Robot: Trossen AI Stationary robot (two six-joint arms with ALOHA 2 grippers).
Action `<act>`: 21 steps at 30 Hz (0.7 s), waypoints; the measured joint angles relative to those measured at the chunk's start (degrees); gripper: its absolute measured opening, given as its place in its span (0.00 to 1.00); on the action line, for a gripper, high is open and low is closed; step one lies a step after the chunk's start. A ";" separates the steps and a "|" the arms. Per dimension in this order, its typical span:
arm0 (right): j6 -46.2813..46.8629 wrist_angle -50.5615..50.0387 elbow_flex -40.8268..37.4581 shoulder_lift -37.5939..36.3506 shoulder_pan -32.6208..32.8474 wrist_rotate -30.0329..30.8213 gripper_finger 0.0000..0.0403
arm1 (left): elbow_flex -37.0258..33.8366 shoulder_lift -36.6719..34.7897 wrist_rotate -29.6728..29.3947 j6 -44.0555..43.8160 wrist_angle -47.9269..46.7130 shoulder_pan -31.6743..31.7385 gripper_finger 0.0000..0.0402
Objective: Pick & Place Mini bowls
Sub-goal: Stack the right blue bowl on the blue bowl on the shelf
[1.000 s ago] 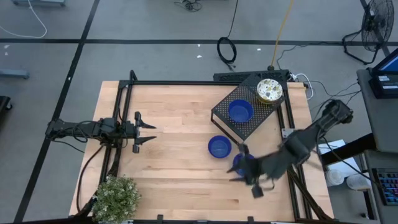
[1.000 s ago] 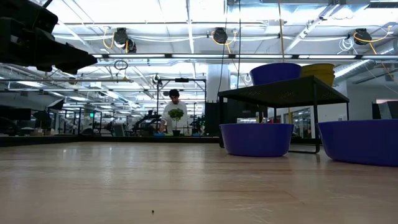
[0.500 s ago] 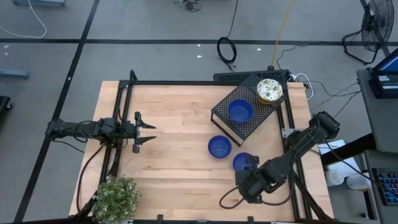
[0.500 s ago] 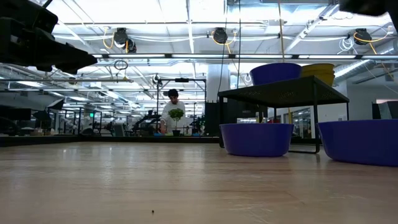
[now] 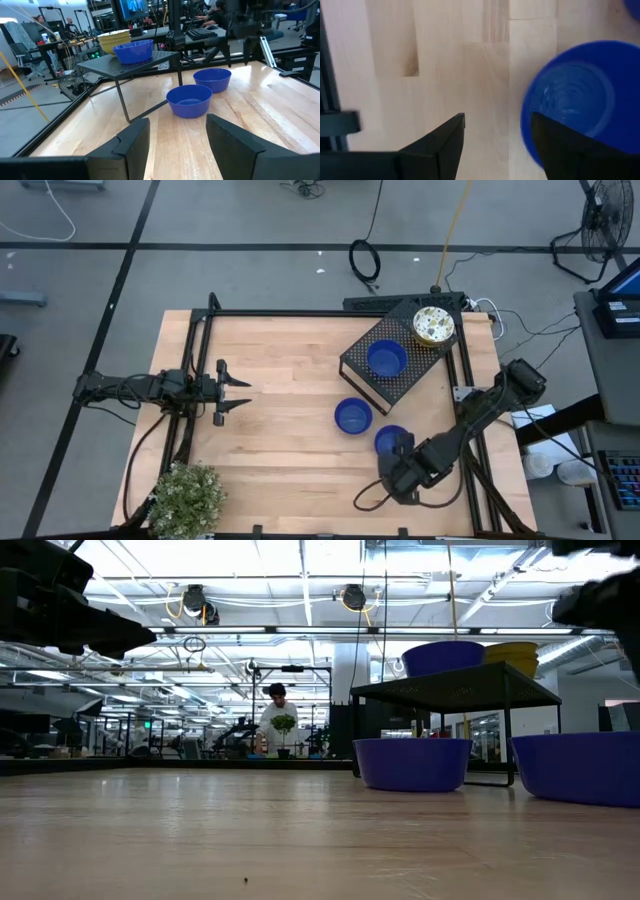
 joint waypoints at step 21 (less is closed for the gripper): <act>0.27 8.57 -8.46 0.00 -4.09 -0.17 0.42 | 0.02 0.00 0.00 -0.02 0.00 0.00 0.49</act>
